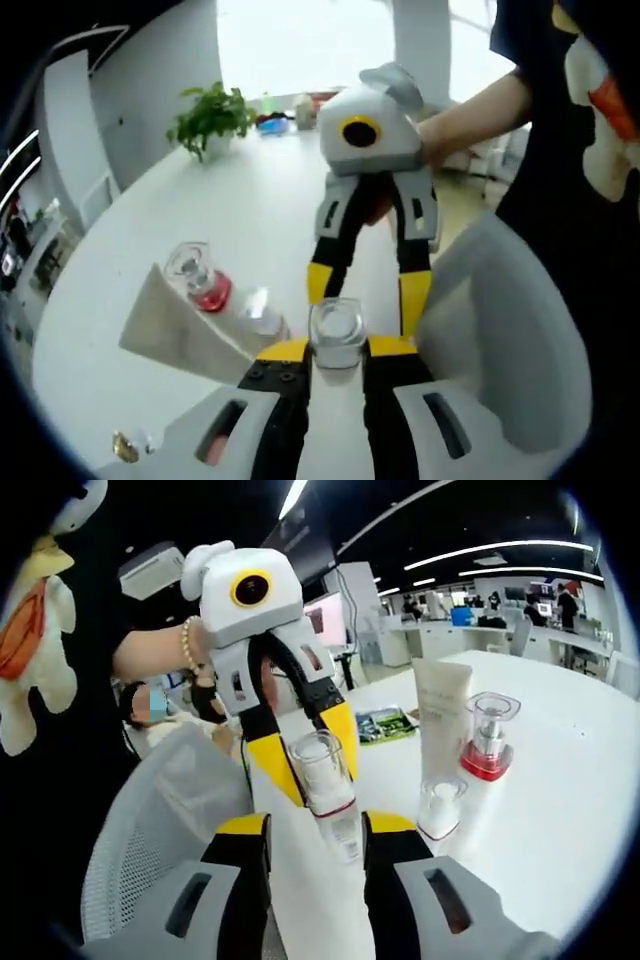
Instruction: Arrange the skincare products in the storage area until every visible bottle or jar stands upright without overlapping.
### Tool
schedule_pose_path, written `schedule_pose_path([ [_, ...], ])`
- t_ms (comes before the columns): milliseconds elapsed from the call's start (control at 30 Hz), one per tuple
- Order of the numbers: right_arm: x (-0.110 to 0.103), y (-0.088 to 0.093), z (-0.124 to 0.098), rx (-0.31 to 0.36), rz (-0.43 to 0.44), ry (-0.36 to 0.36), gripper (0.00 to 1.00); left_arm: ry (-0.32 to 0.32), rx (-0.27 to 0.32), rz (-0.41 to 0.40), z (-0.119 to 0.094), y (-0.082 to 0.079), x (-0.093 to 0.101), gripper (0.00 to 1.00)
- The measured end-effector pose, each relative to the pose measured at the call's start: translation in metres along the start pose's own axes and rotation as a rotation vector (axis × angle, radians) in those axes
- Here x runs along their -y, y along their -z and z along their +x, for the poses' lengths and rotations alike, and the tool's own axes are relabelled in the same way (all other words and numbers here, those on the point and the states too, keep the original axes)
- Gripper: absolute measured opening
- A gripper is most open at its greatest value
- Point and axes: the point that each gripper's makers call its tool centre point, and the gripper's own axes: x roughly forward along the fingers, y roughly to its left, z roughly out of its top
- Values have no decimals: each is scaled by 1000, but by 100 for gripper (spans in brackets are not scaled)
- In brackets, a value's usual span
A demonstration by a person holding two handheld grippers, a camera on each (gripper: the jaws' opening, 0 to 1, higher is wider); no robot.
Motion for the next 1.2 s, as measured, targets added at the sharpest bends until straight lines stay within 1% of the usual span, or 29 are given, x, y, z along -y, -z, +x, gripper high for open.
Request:
schedule_pose_path([
  [167,1,6,2,-7,22,8,40,-19,6,-16,7,11,-11,22],
  [200,1,6,3,-7,27,8,41,-24,3,-16,8,16,-15,22],
  [300,2,8,4,-2,45,13,43,-27,-2,-16,11,18,-19,22],
  [433,4,12,4,-1,63,23,46,-42,2,-19,14,24,-31,22],
  [633,8,16,1,3,89,42,46,-56,4,-14,19,26,-39,21],
  [700,10,17,-1,6,94,49,46,-60,-2,-8,22,29,-42,21],
  [933,17,20,-14,27,132,97,46,-62,-8,-14,26,36,-47,21],
  [967,18,22,-16,28,137,103,46,-66,4,-17,26,35,-49,21],
  [1067,21,26,-21,25,148,119,47,-73,10,-23,27,33,-51,21],
  [1200,24,29,-25,23,161,135,47,-76,33,-39,27,33,-56,20],
])
